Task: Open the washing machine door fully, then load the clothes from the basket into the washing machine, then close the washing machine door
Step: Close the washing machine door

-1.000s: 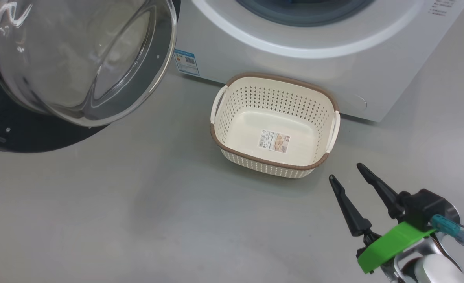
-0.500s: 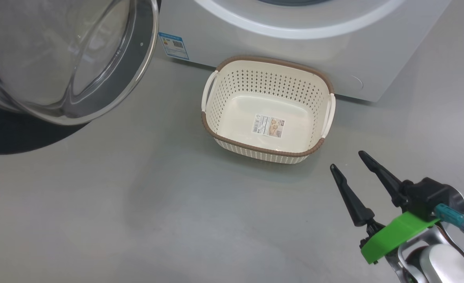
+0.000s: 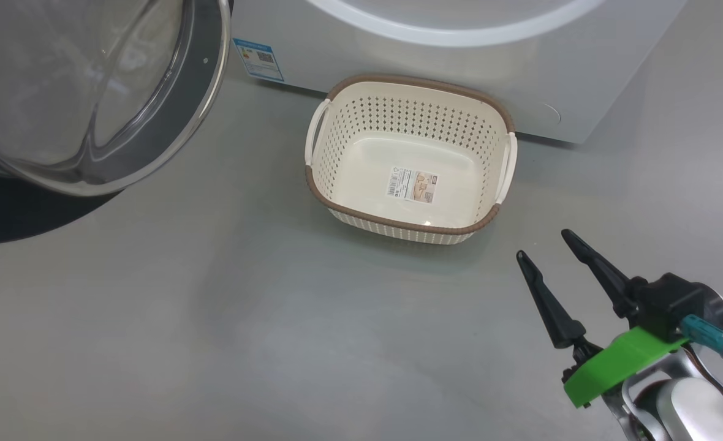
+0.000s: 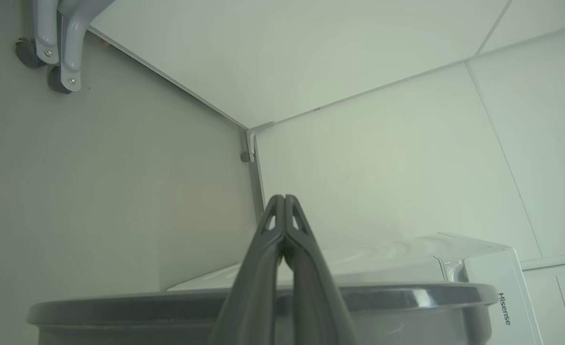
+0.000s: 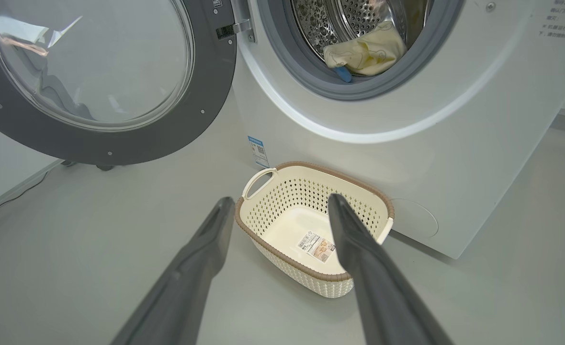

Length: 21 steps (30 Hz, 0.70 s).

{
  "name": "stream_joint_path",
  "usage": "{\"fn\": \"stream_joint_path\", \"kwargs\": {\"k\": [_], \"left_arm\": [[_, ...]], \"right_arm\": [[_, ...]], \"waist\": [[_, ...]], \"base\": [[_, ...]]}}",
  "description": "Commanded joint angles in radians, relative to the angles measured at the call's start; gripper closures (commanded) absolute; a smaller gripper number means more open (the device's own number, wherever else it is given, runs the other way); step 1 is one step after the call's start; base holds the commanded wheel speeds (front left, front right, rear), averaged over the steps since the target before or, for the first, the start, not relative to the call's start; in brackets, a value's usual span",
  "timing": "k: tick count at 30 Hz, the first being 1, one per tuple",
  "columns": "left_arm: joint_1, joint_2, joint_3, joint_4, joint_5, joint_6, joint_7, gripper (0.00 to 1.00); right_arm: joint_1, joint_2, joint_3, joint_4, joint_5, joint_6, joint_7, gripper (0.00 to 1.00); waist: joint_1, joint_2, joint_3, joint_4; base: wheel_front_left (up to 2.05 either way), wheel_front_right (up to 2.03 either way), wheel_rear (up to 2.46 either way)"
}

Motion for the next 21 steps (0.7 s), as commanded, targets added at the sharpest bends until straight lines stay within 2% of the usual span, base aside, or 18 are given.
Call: {"fn": "stream_joint_path", "kwargs": {"k": [1,21], "left_arm": [[-0.023,0.063,0.01,-0.029,-0.006,-0.009,0.015,1.0],[0.013,0.047,-0.013,-0.089,-0.081,-0.013,0.202,1.0]], "right_arm": [[-0.026,-0.014,0.011,-0.034,-0.007,0.001,0.001,0.0],[-0.034,-0.009,0.02,-0.015,0.0,0.001,-0.006,0.0]], "waist": [[0.0,0.0,0.002,-0.001],[0.0,0.0,-0.004,0.0]], "base": [[0.0,0.0,0.0],[0.0,0.0,0.0]]}}
